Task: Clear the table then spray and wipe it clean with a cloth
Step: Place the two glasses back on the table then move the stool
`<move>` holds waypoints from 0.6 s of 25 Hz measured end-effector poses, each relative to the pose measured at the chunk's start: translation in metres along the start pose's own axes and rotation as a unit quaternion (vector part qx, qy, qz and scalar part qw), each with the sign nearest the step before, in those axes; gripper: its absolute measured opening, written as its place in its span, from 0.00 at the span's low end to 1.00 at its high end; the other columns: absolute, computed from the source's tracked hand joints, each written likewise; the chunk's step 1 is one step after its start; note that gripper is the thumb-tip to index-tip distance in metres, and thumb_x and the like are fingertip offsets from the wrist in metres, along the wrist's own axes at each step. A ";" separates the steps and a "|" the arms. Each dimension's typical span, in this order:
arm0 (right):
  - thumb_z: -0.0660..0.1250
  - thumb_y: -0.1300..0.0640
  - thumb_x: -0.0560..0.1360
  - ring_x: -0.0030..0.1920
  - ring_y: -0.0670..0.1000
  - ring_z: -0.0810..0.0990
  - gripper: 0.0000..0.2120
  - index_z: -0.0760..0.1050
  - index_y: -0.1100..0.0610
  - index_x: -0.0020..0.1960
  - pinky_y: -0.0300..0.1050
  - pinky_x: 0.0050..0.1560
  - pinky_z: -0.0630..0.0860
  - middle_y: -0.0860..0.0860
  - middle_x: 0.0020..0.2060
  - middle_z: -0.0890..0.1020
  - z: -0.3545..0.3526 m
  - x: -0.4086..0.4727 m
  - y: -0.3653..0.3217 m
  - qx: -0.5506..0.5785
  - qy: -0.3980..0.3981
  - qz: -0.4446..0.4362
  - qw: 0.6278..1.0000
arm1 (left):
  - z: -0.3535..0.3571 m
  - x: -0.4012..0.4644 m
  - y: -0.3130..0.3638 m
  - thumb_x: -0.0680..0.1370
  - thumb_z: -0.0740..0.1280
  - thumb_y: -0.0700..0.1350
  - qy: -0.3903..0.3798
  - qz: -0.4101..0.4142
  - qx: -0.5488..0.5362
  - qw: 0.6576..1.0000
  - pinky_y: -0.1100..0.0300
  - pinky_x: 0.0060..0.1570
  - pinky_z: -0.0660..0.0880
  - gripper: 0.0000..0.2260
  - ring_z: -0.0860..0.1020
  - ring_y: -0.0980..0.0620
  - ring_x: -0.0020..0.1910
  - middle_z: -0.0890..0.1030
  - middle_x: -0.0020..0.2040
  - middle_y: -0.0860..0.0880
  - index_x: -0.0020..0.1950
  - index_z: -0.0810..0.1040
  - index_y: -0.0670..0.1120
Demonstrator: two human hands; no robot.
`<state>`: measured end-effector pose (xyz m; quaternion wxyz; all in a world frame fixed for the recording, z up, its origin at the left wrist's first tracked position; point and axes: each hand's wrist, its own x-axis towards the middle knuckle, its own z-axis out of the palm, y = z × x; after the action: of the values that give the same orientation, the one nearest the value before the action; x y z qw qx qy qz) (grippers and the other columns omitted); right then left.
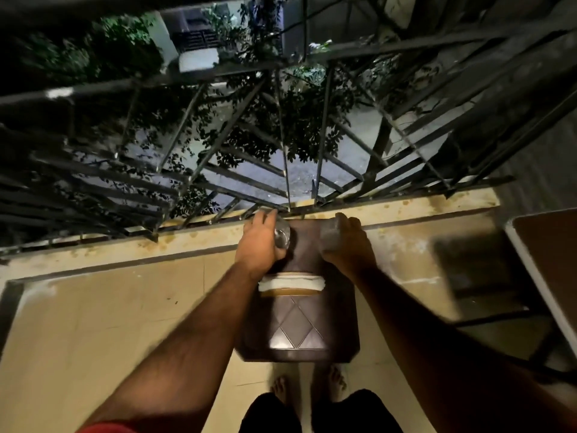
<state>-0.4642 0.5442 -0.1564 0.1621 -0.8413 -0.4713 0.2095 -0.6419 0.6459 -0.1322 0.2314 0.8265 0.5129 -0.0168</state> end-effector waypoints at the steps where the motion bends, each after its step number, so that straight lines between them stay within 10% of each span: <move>1: 0.78 0.50 0.64 0.59 0.61 0.76 0.43 0.63 0.56 0.73 0.57 0.56 0.78 0.59 0.63 0.72 -0.018 -0.013 -0.001 0.008 0.001 0.007 1.000 | -0.015 -0.010 0.014 0.66 0.76 0.48 -0.006 0.017 0.009 1.000 0.46 0.67 0.68 0.43 0.67 0.42 0.67 0.63 0.72 0.46 0.76 0.58 0.49; 15: 0.74 0.48 0.65 0.61 0.62 0.75 0.42 0.61 0.53 0.75 0.53 0.59 0.75 0.56 0.64 0.70 -0.266 -0.249 0.066 0.039 0.125 0.197 0.972 | -0.110 -0.151 0.271 0.67 0.74 0.54 -0.075 0.307 0.088 0.945 0.50 0.63 0.69 0.41 0.68 0.41 0.66 0.64 0.70 0.47 0.76 0.59 0.48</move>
<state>-0.3985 0.2772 0.0908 0.2077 -0.9303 -0.2634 0.1486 -0.5042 0.4633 0.1047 0.1893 0.9573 0.2120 -0.0524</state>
